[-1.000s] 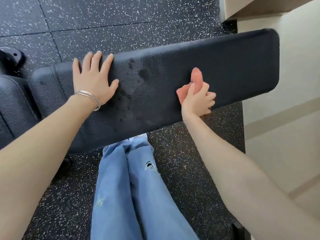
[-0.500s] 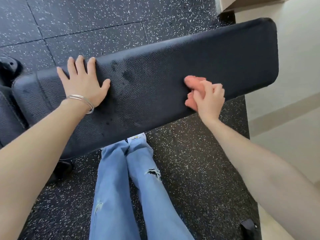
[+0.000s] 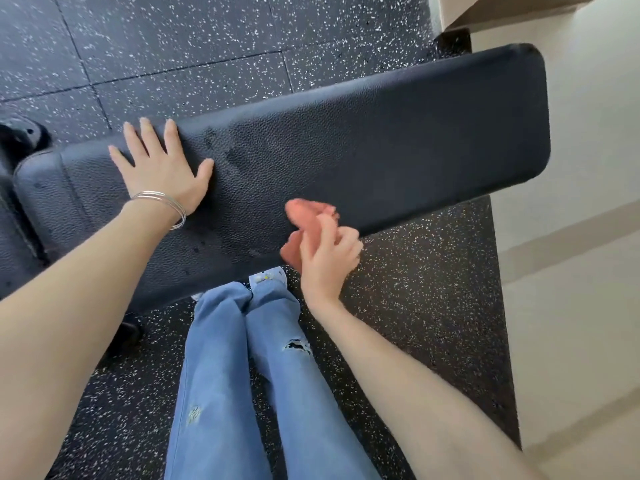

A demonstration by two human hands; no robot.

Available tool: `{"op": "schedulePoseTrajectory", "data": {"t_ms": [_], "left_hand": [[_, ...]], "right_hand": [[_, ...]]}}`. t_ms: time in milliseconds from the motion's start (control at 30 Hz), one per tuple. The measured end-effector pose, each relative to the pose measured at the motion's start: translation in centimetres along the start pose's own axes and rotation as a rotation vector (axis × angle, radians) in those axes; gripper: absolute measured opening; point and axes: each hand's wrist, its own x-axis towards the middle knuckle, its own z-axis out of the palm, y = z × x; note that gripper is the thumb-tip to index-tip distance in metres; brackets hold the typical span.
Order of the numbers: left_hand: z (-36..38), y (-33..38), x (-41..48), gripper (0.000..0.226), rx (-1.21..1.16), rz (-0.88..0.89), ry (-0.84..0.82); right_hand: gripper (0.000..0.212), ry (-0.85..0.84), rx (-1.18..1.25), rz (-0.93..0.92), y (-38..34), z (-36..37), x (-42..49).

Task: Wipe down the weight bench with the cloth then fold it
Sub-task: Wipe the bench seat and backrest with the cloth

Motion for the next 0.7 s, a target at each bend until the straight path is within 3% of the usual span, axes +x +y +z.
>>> {"op": "schedulePoseTrajectory", "data": {"t_ms": [100,167,333,467,567,700], "left_hand": [[0.1,-0.2,0.1,0.076,0.018,0.011,-0.006],[0.2,-0.2,0.1,0.077,0.025,0.011,0.000],[0.5,0.4,0.2,0.081,0.014,-0.026,-0.006],[0.5,0.5,0.3,0.082,0.003,-0.039,-0.007],[0.6,0.1,0.2,0.082,0.011,-0.026,0.000],[0.3,-0.5,0.0,0.079,0.006,0.008,0.010]], "right_hand": [[0.037,-0.209,-0.095,-0.313,1.8,-1.4,0.7],[0.033,-0.192,-0.141,-0.351,3.0,-3.0,3.7],[0.036,0.102,-0.110,0.244,4.3,-5.0,13.3],[0.034,0.157,-0.154,0.307,1.7,-3.1,12.2],[0.035,0.104,-0.207,0.083,-1.7,-0.4,6.1],[0.046,-0.191,-0.376,-0.554,-5.2,2.3,-2.6]]}}
